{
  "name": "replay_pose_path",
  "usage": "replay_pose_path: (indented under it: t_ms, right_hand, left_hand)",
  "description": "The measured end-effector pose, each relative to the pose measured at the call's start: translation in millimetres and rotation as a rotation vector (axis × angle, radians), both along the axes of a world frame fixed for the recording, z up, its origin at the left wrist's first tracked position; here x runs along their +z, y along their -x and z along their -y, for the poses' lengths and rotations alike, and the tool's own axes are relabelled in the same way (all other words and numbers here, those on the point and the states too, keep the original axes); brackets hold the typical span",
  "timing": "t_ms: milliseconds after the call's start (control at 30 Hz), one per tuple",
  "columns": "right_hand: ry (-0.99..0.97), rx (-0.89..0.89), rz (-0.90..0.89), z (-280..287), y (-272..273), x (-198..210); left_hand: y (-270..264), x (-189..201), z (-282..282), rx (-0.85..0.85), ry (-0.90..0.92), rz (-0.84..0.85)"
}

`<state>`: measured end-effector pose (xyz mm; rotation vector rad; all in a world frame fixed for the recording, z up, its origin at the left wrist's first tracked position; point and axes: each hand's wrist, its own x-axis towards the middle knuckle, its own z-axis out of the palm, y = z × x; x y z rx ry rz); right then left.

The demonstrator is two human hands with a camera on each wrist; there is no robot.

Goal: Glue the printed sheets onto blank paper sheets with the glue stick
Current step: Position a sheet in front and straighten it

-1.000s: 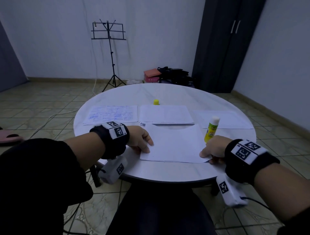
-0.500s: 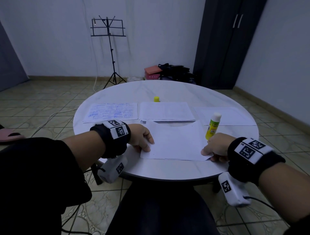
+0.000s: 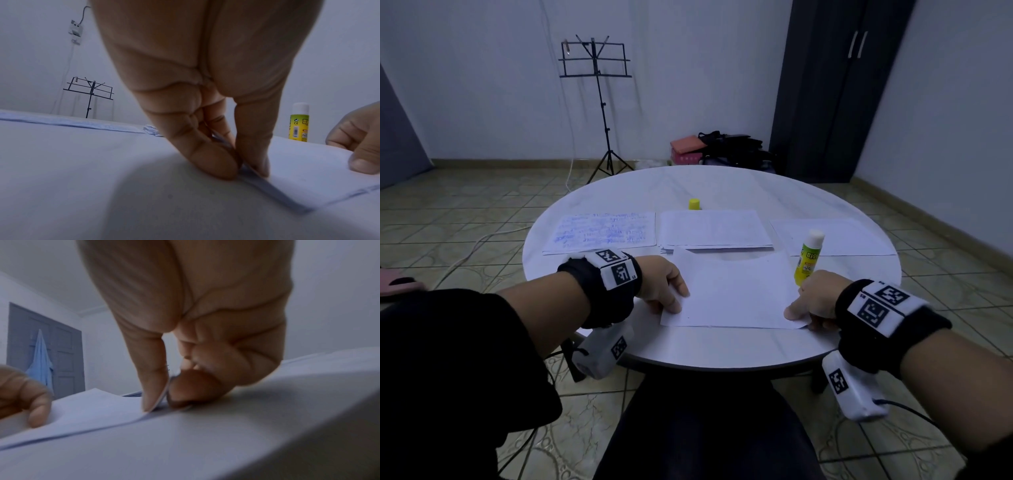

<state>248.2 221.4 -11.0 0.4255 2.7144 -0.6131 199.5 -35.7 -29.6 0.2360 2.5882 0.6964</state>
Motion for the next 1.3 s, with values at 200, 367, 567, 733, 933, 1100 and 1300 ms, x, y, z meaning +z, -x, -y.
replay_pose_path:
  t_ms: [200,367,567,733,933,1100,1300]
  right_hand:
    - [0.033,-0.011,0.006,-7,-2,5]
    - [0.056,-0.001,0.011,-11,1,4]
    - [0.074,-0.009,-0.002,-12,2,1]
    - [-0.047,0.023,-0.016,-8,5,-2]
    - [-0.228,0.194,-0.044,-1,-4,3]
    - [-0.223,0.272,-0.015,-1,-9,9]
    - [-0.205,0.276,-0.013,-3,-6,7]
  left_hand:
    - [-1,2,-1,0.002,0.017,-0.003]
    - [0,2,-1,0.001,0.022,0.002]
    - [0,1,0,-0.014,0.042,-0.006]
    - [1,1,-2,-0.012,0.06,-0.008]
    - [-3,9,-4,-0.061,0.29,-0.031]
    - [-11,35,-6,-0.141,0.55,-0.039]
    - [3,42,-73,-0.296,0.622,-0.179]
